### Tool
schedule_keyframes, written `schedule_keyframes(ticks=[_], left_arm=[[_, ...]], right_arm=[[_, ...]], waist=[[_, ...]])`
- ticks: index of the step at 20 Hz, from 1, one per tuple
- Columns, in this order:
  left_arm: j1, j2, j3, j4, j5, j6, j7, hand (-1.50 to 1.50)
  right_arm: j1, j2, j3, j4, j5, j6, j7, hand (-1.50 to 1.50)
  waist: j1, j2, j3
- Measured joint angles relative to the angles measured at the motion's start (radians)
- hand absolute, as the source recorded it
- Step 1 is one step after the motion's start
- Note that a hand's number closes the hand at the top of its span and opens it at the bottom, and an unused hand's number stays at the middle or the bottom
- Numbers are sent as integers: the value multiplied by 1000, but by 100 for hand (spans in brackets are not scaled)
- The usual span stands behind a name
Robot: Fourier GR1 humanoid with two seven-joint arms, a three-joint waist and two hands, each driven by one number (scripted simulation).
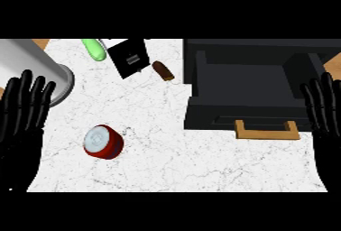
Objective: Pick up the can, place it into the drawer and close the drawer
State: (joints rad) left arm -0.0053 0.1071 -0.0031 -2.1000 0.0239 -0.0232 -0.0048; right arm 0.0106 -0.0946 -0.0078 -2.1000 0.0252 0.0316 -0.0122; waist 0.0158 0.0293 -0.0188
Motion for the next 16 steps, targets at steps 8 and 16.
schedule_keyframes(ticks=[8,16], left_arm=[[-11,141,-213,34,285,-430,-10,-150],[31,478,-117,177,572,-882,-46,-150]], right_arm=[[-6,14,10,34,7,-16,49,-150],[82,15,-26,46,-9,-34,155,-150]], waist=[[-57,-15,12],[-34,-24,17]])
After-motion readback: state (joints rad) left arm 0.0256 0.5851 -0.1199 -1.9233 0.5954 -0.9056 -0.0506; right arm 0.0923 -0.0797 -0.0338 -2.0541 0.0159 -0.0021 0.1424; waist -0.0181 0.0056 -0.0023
